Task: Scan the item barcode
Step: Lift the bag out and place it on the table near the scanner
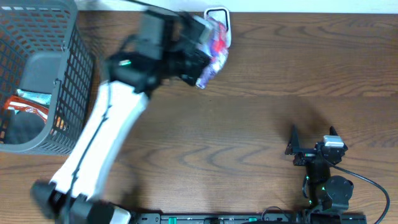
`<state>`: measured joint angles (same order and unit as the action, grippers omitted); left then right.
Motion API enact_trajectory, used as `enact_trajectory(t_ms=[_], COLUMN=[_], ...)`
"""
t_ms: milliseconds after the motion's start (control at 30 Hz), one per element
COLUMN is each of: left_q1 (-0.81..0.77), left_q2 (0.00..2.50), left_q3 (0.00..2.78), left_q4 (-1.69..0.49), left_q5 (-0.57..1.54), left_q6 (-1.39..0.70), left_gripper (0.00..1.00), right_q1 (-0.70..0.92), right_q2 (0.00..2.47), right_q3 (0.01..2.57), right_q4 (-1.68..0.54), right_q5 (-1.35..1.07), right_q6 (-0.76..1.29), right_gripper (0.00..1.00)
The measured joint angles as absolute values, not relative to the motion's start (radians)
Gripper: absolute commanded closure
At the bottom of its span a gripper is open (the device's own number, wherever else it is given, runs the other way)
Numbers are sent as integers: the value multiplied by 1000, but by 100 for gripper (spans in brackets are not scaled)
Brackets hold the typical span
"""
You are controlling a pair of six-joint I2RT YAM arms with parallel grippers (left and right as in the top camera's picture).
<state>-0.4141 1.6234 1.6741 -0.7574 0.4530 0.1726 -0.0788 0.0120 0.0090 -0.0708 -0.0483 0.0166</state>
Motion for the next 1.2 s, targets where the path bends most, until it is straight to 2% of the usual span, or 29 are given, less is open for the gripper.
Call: enact_trajectory(t_ms=[233,433,467,500,533,600,633,667,733,1000,1067,1200], left_q1=[-533,-570,-577,-584,-592,-606,-614,-616,-618,-585,-557,-500], left_q2=[1832,1969,1986,2004,2019,2044,2056,2057,2056,1932,1815,1611], left_q3=[1673,1673,1673,1673,1673,1673,1672,1672,1672,1672,1673,1678], left_q4=[-669,-649,-648,-648,-647,-641,-630,-628,-624,-626,-633,-711], left_q5=[204,125,120,116,113,108,105,105,103,97,97,96], left_q6=[313,346,350,357,364,373,374,375,373,312,248,151], left_gripper=[93,91,80,52,47,47,43,33,22,14,0,2], right_q1=[-79,-79,-79,-79,-79,-79,-79,-79,-79,-79,-79,-79], right_q2=[12,12,12,12,12,12,12,12,12,12,12,12], right_q3=[9,9,9,9,9,9,9,9,9,9,9,9], right_q4=[-71,-71,-71,-71,-71,-71,-71,-70,-71,-71,-71,-71], right_q5=[-48,-48,-48,-48,-48,-48,-48,-48,-48,-48,-48,-48], right_q6=[17,17,17,17,17,17,17,17,17,17,17,17], right_gripper=[1,1,1,1,1,1,1,1,1,1,1,1])
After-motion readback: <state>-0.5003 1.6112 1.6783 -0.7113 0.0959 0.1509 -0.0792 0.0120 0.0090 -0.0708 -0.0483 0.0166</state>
